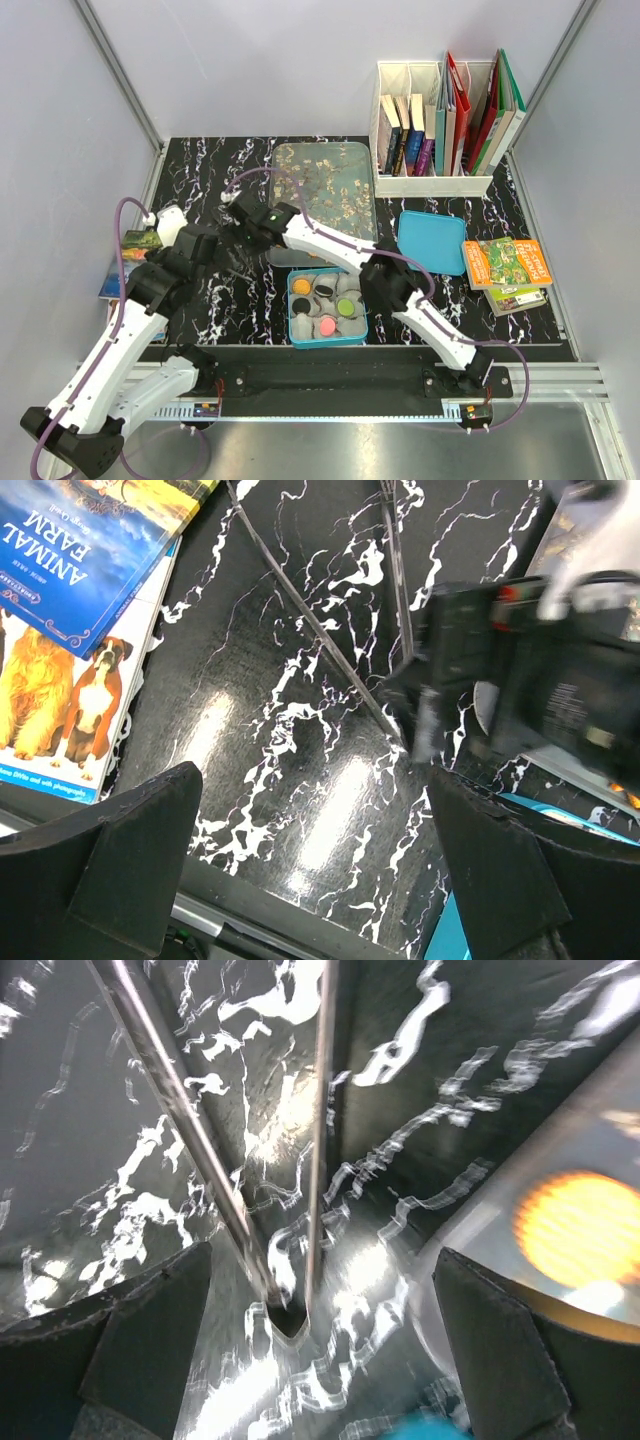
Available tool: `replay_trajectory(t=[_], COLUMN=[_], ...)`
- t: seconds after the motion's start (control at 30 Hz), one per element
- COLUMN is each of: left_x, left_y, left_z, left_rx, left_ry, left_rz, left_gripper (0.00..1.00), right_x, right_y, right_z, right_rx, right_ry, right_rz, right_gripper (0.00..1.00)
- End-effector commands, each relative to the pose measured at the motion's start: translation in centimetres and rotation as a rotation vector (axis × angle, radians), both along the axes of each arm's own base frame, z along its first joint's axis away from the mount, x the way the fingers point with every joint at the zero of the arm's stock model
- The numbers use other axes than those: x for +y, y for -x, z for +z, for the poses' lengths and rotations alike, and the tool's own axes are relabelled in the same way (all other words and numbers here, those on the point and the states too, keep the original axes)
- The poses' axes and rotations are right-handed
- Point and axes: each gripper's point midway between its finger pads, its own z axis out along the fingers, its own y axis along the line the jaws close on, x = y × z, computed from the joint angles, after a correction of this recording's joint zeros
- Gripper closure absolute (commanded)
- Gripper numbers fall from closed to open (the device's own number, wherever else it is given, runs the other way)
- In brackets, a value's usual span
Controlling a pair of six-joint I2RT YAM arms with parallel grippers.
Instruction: Pack the cookies
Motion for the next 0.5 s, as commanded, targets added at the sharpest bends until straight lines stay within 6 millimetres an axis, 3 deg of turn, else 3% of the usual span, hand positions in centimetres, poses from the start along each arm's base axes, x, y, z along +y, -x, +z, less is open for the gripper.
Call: replay_trajectory(t=[0.0,0.03,0.07,0.1,0.13,0.17,0.2,0.23,0.27,0.3,0.33,0.37,0.4,0.43,0.47], left_x=[-0.9,-1.2,-1.3,-1.8,-2.3,-3.2,-4.0,-4.8,-5.5,-6.6,-7.4,-8.3,-8.7,-9.3,-9.8], left_y=[-1.1,-1.5,-1.6,-1.8,-2.3,-2.5,-2.8,-3.3,-3.5,-3.5,-4.0,-4.0,-4.2,-4.5,-4.6], left_z=[1.7,1.9,1.9,1.8,1.8,1.4,1.2,1.1,0.9,0.6,0.5,0.6,0.5,0.7,0.7], left_rx=[-0.074,-0.084,-0.087,-0.080,-0.083,-0.070,-0.057,-0.067,-0.061,-0.050,-0.066,-0.069,-0.070,-0.085,-0.086], left_ry=[0.043,0.049,0.052,0.061,0.062,0.088,0.099,0.109,0.125,0.157,0.173,0.196,0.202,0.206,0.208], left_rz=[-0.033,-0.039,-0.046,-0.065,-0.095,-0.135,-0.170,-0.215,-0.242,-0.286,-0.318,-0.351,-0.367,-0.385,-0.401], left_gripper=[0.01,0.01,0.01,0.01,0.01,0.01,0.01,0.01,0.01,0.01,0.01,0.01,0.01,0.01,0.01], right_x=[-4.0,-5.2,-7.0,-8.9,-10.3,-12.7,-14.6,-16.1,-18.6,-20.5,-22.0,-24.4,-26.2,-27.7,-29.5], right_y=[-3.6,-3.7,-3.8,-4.1,-4.2,-4.1,-3.9,-3.5,-3.2,-2.5,-2.2,-1.5,-0.6,-0.1,0.8], right_z=[17.3,17.1,20.0,19.0,19.4,22.2,20.5,20.6,22.9,20.6,20.4,22.0,19.4,18.9,20.0], right_rx=[-0.270,-0.267,-0.303,-0.296,-0.306,-0.356,-0.344,-0.354,-0.408,-0.398,-0.405,-0.444,-0.421,-0.413,-0.428], right_ry=[-0.169,-0.145,-0.168,-0.121,-0.107,-0.119,-0.060,-0.042,-0.048,0.023,0.036,0.029,0.092,0.093,0.061], right_rz=[-0.129,-0.148,-0.187,-0.216,-0.243,-0.293,-0.318,-0.340,-0.398,-0.412,-0.448,-0.506,-0.517,-0.562,-0.603], right_gripper=[0.00,0.00,0.00,0.00,0.00,0.00,0.00,0.00,0.00,0.01,0.02,0.03,0.05,0.06,0.11])
